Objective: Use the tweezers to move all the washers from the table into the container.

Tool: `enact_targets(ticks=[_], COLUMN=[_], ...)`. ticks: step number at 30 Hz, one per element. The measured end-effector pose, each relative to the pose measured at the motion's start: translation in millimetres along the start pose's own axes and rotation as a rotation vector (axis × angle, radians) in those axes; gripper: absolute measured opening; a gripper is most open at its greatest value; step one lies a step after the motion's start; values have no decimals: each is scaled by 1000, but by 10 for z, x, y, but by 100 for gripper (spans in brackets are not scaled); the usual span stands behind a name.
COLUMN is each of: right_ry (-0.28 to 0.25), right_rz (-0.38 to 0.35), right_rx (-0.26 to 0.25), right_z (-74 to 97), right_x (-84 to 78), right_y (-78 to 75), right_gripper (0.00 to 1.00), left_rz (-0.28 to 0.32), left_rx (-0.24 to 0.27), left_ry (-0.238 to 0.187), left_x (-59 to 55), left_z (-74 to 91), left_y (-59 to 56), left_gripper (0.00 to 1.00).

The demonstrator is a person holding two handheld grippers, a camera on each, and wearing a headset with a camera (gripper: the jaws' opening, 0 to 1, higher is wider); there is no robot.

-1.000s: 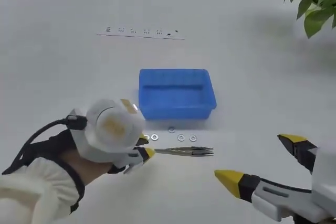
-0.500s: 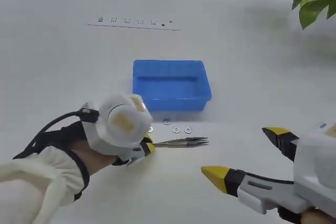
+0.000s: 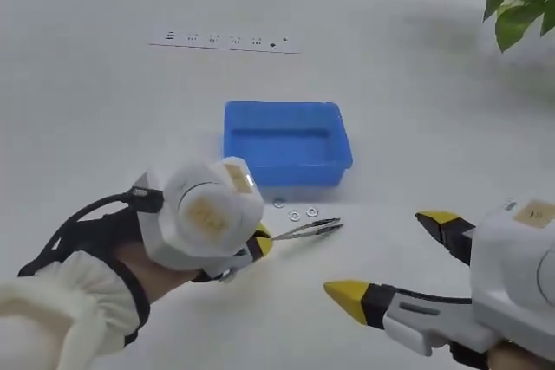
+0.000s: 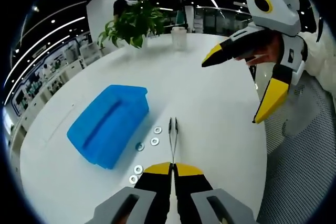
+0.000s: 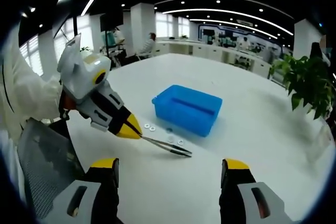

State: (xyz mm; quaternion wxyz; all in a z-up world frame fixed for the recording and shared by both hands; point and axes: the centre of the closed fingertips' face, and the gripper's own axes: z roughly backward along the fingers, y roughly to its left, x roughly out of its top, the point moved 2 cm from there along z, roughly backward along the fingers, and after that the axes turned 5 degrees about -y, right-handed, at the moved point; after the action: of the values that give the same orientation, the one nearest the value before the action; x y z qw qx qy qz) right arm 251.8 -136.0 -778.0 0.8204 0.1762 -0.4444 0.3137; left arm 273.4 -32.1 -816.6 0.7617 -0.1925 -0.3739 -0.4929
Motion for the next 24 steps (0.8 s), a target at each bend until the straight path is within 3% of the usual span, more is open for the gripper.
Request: enact_targets(ticks=[8,15,20,24], right_ry=[-7,14,45,39], right_rz=[45,122,232,304], right_rx=[64,161,269,356], right_z=[-84,-183,-268,-313], right_x=[75,104,120,182], right_y=[126,288,420,569], right_gripper=[73,53,37,23], left_rz=[-21,-50,-93,-141], left_rx=[16,6,-15,-39], left_ry=[-46,-68,-86,-73], left_x=[200,326,443,490], left_z=[199,333,442,532], left_y=[-71,-165,-249,-293], left_gripper=[0,0,0,0])
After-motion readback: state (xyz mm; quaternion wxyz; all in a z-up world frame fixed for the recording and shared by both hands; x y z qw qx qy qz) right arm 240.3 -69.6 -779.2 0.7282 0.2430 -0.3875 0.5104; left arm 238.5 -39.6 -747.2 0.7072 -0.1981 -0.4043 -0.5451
